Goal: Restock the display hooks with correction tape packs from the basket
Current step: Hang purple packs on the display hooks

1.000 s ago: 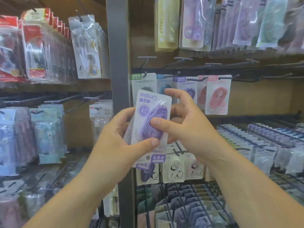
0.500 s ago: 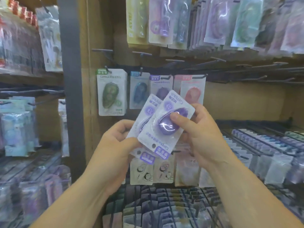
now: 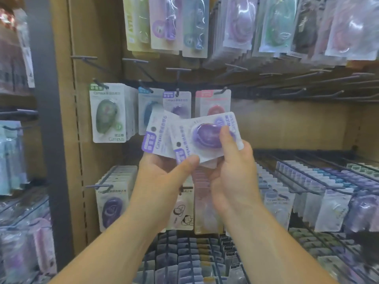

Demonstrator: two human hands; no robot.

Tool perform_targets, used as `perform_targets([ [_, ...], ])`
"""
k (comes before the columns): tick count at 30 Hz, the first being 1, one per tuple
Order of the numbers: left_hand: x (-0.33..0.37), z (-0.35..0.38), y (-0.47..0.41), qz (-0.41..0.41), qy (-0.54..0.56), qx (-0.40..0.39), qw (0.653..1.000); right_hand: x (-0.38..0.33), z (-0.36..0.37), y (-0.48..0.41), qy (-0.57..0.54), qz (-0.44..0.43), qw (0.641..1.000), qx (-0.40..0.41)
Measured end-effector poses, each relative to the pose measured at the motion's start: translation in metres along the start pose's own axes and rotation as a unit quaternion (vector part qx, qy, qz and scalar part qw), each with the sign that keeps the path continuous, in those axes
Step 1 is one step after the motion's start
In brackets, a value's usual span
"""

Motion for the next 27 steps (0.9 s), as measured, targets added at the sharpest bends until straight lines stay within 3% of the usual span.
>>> perform_targets([
  [3, -0.004, 0.0, -0.005, 0.009, 0.028, 0.032, 0.999, 0.011, 0.004, 0.004, 0.002, 0.022, 0.999, -0.027],
  [6, -0.008, -0.011, -0.008, -0.006, 0.025, 0.045, 0.999, -0.004, -0.01, -0.003, 0.099, -0.03, 0.995, -0.006],
  [8, -0.009, -0.018, -0.011, -0.019, 0.014, 0.032, 0.999, -0.021, -0.011, -0.008, 0.26, -0.094, 0.961, -0.017],
  [10, -0.01, -0.025, -0.014, -0.042, 0.008, 0.023, 0.999, -0.032, 0.0, -0.01, 0.412, -0.125, 0.901, -0.055],
  [14, -0.015, -0.034, -0.018, -0.084, 0.007, 0.021, 0.996, -0.033, 0.016, -0.012, 0.506, -0.105, 0.848, -0.117],
  [16, -0.014, -0.029, -0.02, -0.095, 0.058, -0.003, 0.994, -0.029, 0.02, -0.011, 0.497, -0.11, 0.852, -0.121],
  [19, -0.007, -0.018, -0.018, -0.096, 0.116, -0.057, 0.987, -0.018, 0.02, -0.013, 0.414, -0.078, 0.899, -0.115],
  [22, -0.005, -0.022, -0.016, -0.089, 0.059, -0.074, 0.992, -0.015, 0.02, -0.02, 0.353, -0.065, 0.928, -0.099],
  [27, 0.0, -0.064, -0.019, -0.075, -0.062, 0.002, 0.995, -0.015, 0.031, -0.031, 0.337, -0.054, 0.933, -0.112],
])
Point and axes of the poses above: each hand's wrist, its own y-axis away from the middle knuckle, its own z-axis out of the palm, x = y × z, the point moved 10 cm from there along -y, towards the middle knuckle, and after that the axes turned 12 degrees about z, right-handed, at the moved point
